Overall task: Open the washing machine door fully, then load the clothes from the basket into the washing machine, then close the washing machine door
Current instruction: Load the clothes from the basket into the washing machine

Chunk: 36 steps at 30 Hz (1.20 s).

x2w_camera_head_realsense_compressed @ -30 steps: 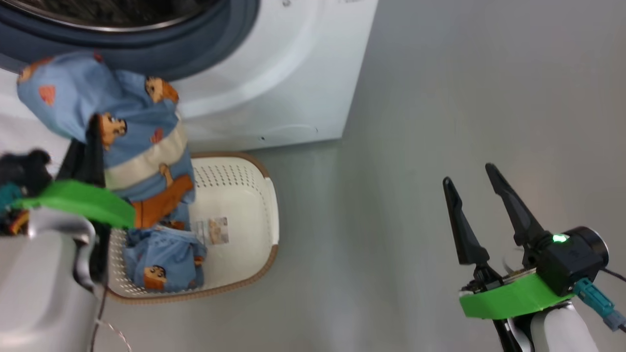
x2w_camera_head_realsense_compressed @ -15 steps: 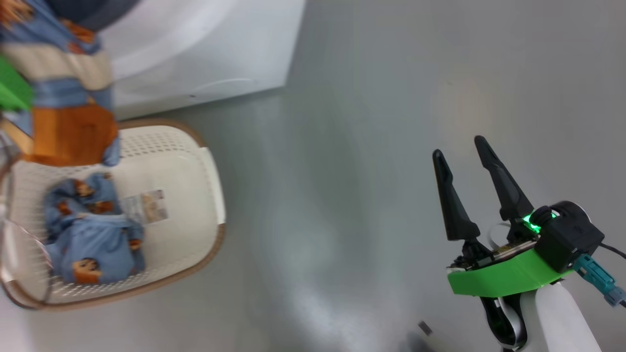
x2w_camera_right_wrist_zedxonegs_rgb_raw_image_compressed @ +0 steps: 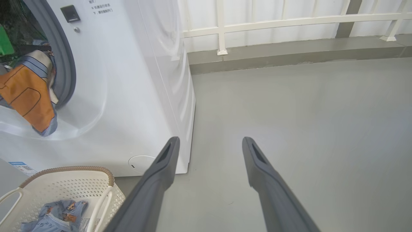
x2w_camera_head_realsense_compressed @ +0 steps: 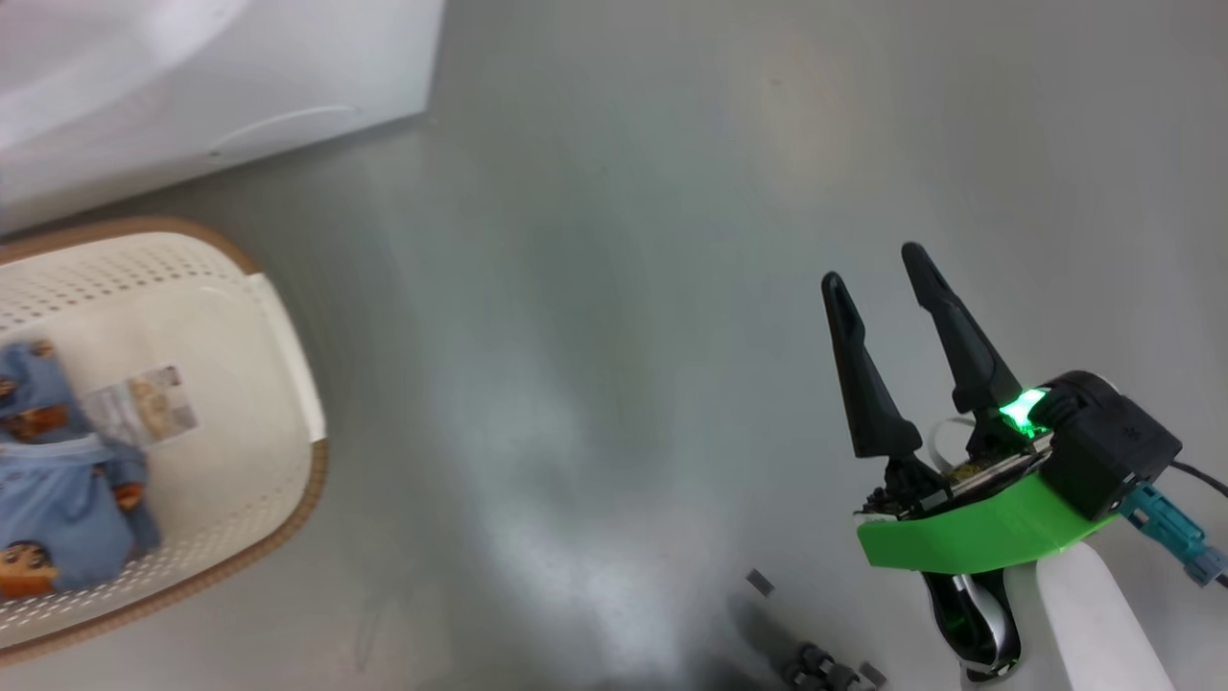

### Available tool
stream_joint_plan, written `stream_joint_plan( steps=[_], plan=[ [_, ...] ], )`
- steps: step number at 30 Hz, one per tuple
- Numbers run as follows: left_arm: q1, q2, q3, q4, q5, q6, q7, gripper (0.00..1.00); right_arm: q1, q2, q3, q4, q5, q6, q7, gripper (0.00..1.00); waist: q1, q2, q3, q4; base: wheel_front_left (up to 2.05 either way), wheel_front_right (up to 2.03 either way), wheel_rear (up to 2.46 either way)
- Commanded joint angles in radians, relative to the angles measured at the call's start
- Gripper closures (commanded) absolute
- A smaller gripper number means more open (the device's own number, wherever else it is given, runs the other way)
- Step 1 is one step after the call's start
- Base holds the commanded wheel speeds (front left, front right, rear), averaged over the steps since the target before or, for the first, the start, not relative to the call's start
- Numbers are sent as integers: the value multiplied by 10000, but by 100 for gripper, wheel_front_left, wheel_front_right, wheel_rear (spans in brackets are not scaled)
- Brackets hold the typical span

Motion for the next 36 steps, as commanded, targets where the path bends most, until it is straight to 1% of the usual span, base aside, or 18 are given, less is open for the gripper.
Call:
stream_joint_plan(
  steps=[1, 5, 9, 15, 19, 26, 27, 28, 29, 30, 36],
  plan=[
    [-455, 655, 250, -217, 195, 112, -195, 100, 19, -33, 255, -262, 193, 16, -73, 0, 0, -1, 322, -337, 0, 0, 0],
    [-1221, 987, 253, -115, 605, 307, -949, 100, -18, -33, 393, -275, 344, 16, -73, 0, 0, -1, 457, -482, 0, 0, 0],
    [-1940, 1185, 193, 34, 996, 450, -1803, 100, -52, -33, 475, -243, 429, 16, -73, 0, 0, -1, 518, -561, 0, 0, 0],
    [-2721, 1200, -28, 348, 1501, 627, -3009, 100, -147, -33, 529, -219, 490, 16, -74, 0, 0, -1, 575, -552, 0, 0, 0],
    [-2789, 1077, -159, 888, 1508, 545, -3147, 100, -231, -33, 534, -221, 524, 16, -74, 0, 0, -1, 631, -498, 0, 0, 0],
    [-2566, 893, -167, 1829, 1109, 236, -2928, 100, -339, -33, 596, -195, 632, 16, -74, 0, 0, -1, 692, -470, 0, 0, 0],
    [-2568, 865, -152, 1945, 1045, 214, -2874, 90, -348, -33, 596, -187, 635, 16, -74, 0, 0, -1, 687, -469, 0, 0, 0],
    [-2565, 837, -162, 2038, 1006, 186, -2838, 57, -351, -33, 589, -173, 636, 16, -74, 0, 0, -1, 677, -462, 0, 0, 0],
    [-2563, 817, -179, 2111, 983, 163, -2820, 8, -351, -33, 576, -157, 633, 16, -74, 0, 0, -1, 667, -452, 0, 0, 0],
    [-2560, 802, -191, 2167, 963, 147, -2832, 0, -351, -33, 564, -141, 630, 16, -74, 0, 0, -1, 654, -444, 0, 0, 0],
    [-2222, 646, -226, 2495, 816, 144, -3001, 0, -350, -33, 482, -62, 615, 16, -74, 0, 0, -1, 404, -363, 0, 0, 0]
  ],
)
